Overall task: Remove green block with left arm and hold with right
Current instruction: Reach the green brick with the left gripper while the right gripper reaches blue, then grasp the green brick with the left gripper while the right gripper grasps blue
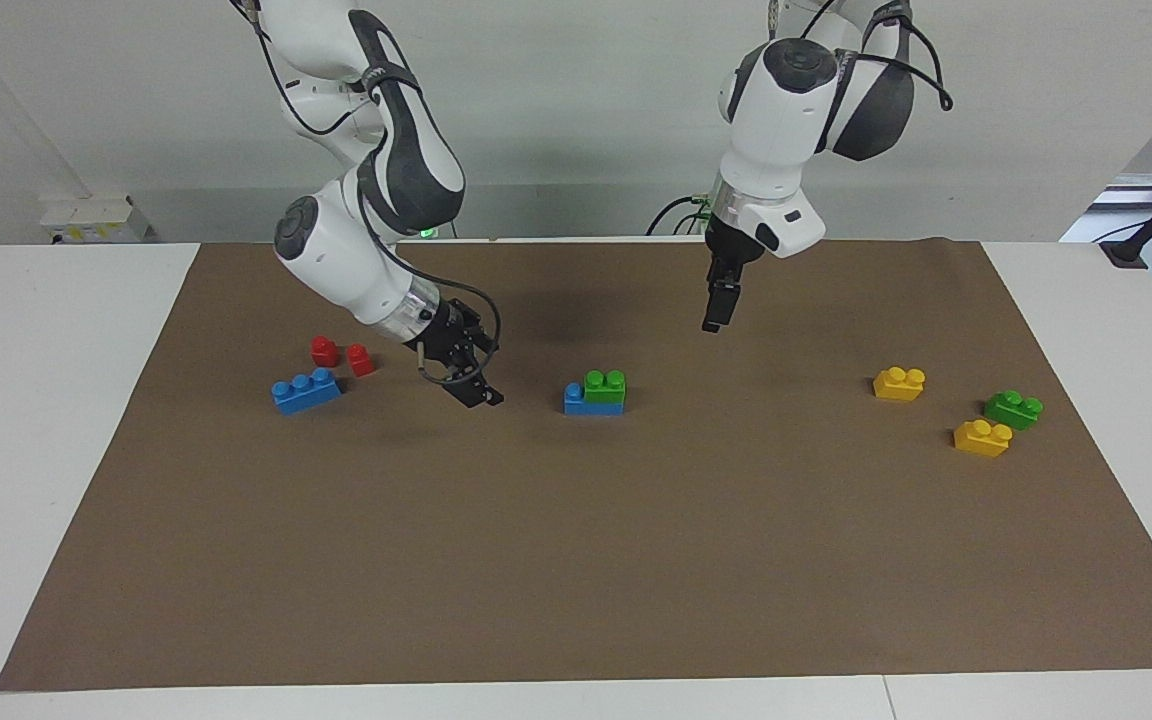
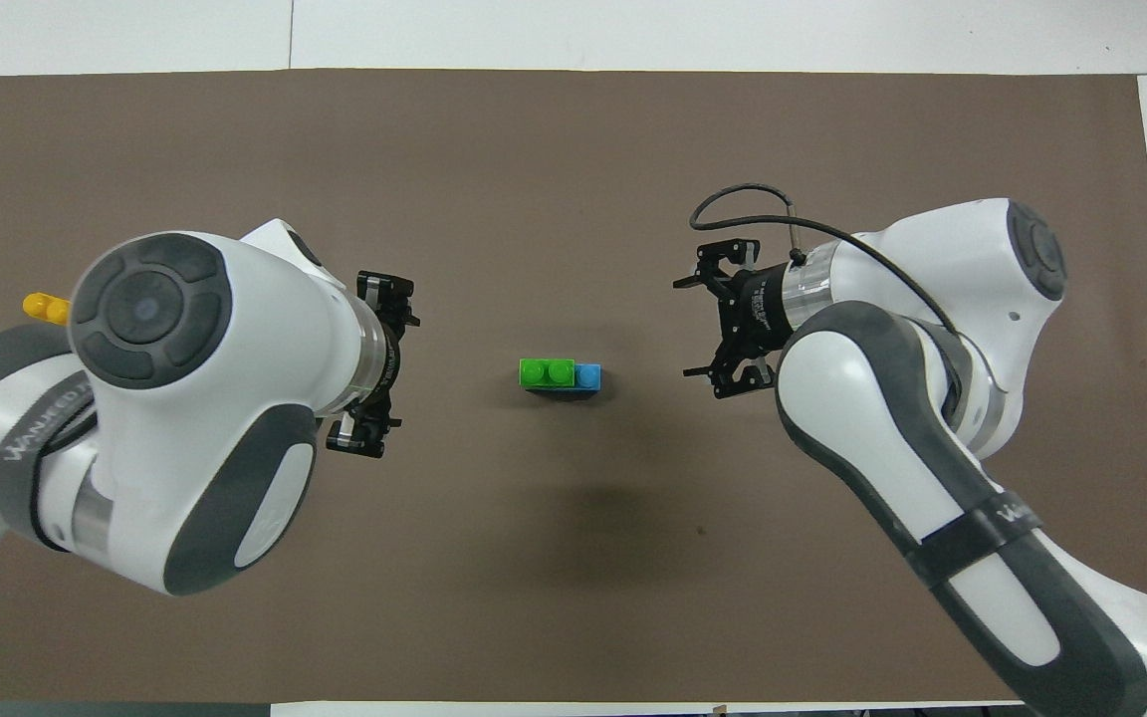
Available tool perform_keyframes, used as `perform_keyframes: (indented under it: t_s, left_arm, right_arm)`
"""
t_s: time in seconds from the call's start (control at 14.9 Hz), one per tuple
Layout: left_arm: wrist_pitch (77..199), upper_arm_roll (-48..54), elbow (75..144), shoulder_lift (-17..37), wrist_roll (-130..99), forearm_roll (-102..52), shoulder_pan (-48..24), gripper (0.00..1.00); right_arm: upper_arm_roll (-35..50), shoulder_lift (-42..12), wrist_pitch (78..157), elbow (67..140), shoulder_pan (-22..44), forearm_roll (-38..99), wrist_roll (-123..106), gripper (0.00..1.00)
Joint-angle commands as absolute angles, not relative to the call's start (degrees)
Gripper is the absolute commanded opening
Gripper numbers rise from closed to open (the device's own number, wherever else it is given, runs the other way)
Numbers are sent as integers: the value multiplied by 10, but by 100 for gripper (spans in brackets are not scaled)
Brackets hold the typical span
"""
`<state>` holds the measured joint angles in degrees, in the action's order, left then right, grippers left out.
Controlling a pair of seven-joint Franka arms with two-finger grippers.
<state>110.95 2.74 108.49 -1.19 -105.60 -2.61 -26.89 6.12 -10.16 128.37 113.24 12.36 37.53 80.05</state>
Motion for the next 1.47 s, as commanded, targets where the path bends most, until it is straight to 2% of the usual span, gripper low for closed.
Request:
perform_keyframes:
  t_s: [0.0, 0.4, 0.87, 1.07, 1.41]
  left_arm:
    - [1149, 18, 1092, 14, -1149, -31, -299, 100]
    - [1215, 16, 1100, 74, -1278, -25, -351, 100]
    - [1266, 16, 1129, 87, -1336, -1, -368, 100]
    - [1286, 16, 1125, 101, -1363, 21, -368, 100]
    - [1286, 16, 1090, 147, -1377, 39, -371, 100]
  right_arm:
    - [60, -119, 1324, 1142, 143, 396, 811, 99]
    - [60, -169, 1397, 1146, 186, 423, 812, 99]
    - [60, -200, 1464, 1156, 221, 446, 812, 100]
    - [60, -219, 1503, 1156, 241, 463, 811, 100]
    - [60, -231, 1524, 1156, 250, 464, 811, 100]
